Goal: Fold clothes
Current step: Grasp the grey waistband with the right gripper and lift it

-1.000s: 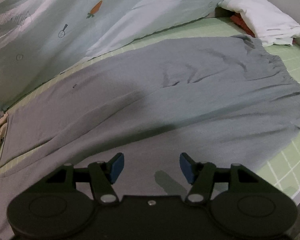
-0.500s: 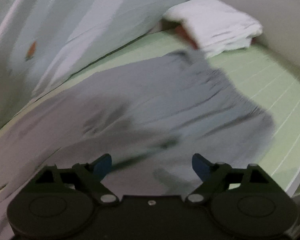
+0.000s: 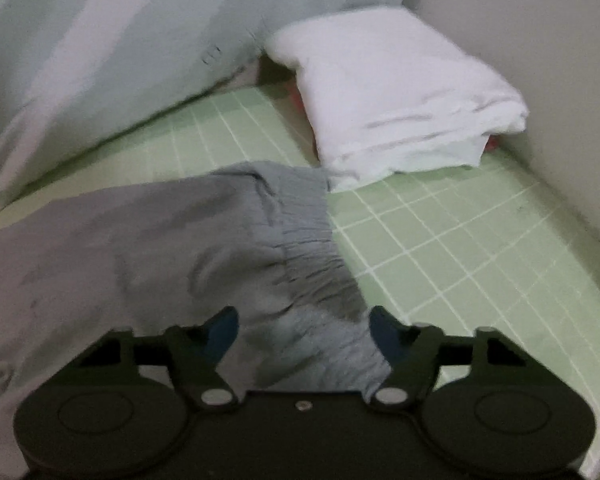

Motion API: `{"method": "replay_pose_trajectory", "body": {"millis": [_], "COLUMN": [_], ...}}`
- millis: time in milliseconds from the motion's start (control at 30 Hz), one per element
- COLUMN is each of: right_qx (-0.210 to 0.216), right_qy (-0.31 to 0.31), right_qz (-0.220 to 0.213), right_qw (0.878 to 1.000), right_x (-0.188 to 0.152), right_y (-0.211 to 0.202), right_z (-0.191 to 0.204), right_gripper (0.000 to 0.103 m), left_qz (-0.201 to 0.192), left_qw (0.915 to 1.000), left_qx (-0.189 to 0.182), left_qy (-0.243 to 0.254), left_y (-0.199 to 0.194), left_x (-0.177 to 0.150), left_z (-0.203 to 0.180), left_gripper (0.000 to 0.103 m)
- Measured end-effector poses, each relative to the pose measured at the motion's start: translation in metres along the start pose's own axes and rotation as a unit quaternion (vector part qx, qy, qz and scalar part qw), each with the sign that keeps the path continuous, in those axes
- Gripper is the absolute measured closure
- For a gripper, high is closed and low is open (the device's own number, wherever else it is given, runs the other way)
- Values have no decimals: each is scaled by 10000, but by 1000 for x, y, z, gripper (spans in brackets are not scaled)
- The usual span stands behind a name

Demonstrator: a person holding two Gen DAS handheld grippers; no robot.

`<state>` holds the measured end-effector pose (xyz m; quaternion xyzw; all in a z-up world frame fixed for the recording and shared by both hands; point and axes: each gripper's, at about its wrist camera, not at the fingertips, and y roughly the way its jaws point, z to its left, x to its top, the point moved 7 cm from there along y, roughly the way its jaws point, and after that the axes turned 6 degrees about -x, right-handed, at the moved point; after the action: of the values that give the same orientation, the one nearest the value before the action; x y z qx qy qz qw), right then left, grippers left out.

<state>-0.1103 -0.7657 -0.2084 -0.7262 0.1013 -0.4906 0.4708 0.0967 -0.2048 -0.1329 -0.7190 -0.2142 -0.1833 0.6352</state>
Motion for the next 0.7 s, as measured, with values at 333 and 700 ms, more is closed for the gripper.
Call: {"method": "replay_pose_trajectory", "body": {"millis": [333,700], "right_qx": [462,486], "right_qy": [-238,351], "right_qz": [-594,-692], "right_qw": [9969,9958], "right_x": [37,92], "right_y": [-22,2], "right_z": [1,14], "right_gripper": [90,47], "left_qz": [187,303], "left_qw": [9989,9979], "left_qx": [22,-66], "left_qy": [430,569], "left_y": [14,22], "left_x": [-1,-2], "left_z": [-49,-63], "left_gripper": [24,22]}}
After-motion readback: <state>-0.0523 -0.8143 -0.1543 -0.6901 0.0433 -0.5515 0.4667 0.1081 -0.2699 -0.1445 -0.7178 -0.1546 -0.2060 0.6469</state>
